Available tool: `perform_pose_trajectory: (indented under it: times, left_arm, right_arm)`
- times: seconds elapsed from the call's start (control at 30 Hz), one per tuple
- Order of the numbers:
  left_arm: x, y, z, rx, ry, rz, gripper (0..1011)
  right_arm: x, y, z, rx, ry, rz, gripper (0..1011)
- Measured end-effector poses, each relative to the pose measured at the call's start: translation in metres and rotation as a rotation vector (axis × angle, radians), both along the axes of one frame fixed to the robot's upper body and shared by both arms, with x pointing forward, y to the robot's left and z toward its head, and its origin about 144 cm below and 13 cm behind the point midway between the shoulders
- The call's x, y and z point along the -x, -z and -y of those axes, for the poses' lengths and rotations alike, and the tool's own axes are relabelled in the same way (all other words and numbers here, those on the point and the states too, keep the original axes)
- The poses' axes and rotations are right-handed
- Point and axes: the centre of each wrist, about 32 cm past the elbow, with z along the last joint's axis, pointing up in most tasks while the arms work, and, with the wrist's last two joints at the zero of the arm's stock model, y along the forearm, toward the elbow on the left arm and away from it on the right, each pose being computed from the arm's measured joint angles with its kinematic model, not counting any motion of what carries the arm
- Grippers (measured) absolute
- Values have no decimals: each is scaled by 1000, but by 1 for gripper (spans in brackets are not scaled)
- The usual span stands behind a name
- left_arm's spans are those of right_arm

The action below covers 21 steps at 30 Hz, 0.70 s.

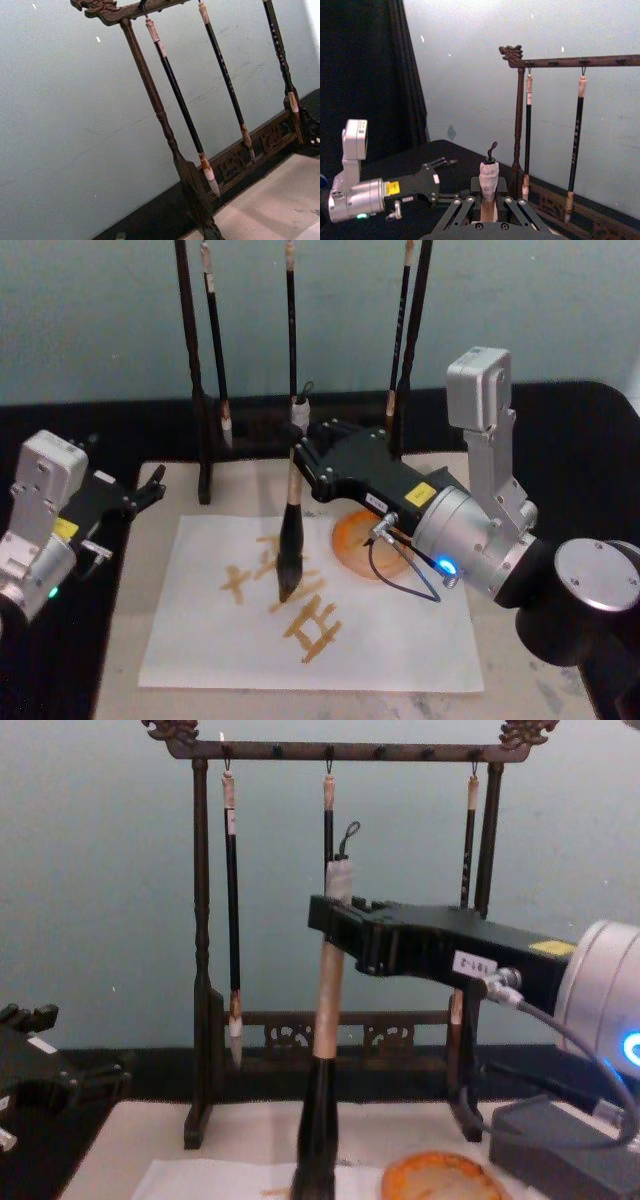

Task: Pick up the brush from the inkstone, write on the paper, then place the brush back to its original position.

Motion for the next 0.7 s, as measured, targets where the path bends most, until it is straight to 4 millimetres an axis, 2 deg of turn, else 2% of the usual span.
perform_pose_trajectory:
  times: [0.7]
  left_arm:
    - [0, 0, 0, 0, 0, 0, 1010]
  right_arm:
    - [-6, 13, 5, 38, 55, 10, 174]
